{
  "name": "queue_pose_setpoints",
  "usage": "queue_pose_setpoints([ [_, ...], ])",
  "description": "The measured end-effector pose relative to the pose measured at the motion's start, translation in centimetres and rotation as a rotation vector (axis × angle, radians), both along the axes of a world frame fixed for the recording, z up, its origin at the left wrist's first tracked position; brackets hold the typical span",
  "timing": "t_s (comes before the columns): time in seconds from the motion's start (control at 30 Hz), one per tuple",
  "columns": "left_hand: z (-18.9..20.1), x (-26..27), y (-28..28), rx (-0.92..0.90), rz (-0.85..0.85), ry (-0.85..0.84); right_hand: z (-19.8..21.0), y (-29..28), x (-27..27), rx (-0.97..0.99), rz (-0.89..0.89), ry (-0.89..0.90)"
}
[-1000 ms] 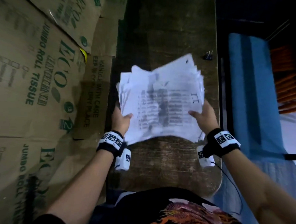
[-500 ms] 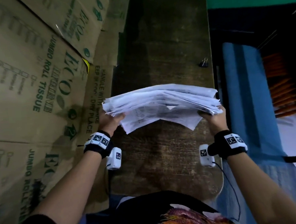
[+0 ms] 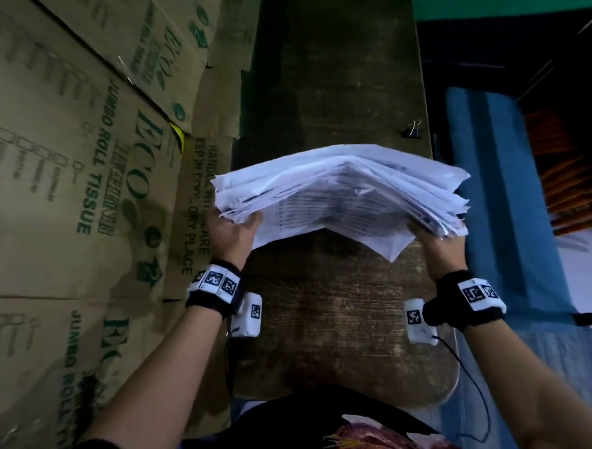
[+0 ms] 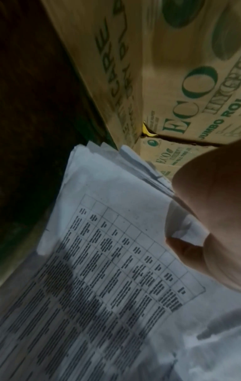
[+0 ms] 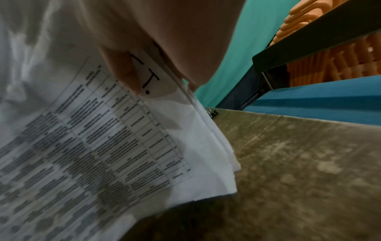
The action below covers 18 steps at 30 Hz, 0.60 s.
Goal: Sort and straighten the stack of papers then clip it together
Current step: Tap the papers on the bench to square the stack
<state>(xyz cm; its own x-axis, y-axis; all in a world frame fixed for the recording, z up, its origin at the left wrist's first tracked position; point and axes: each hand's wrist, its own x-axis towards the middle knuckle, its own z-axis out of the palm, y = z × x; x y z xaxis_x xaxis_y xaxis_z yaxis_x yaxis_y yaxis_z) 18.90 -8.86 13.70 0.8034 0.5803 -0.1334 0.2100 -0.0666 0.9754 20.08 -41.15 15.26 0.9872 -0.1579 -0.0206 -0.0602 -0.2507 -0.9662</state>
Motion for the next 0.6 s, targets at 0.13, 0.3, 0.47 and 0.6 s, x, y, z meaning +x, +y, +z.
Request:
queue_pose_setpoints([
  [0.13,-3.2,-0.8,1.0,0.004,-0.08,0.15,-2.7,-0.6,-0.7,-0.01,0.065,0.111],
  [0.3,-3.1,-1.0,2.4,0.027,-0.199,0.293,-3.3,0.1,-0.2,0.002,0.068,0.154],
  [0.47,-3.8,-0.2,2.5,0.054,-0.339,0.533,-2.5,-0.1,0.2,0.075,-0.046,0.3],
  [0.6,3.4,-2.7,0.9,0.293,-0.498,0.775,-3.9,-2.6,-0.8,-0.03,-0.105,0.765],
])
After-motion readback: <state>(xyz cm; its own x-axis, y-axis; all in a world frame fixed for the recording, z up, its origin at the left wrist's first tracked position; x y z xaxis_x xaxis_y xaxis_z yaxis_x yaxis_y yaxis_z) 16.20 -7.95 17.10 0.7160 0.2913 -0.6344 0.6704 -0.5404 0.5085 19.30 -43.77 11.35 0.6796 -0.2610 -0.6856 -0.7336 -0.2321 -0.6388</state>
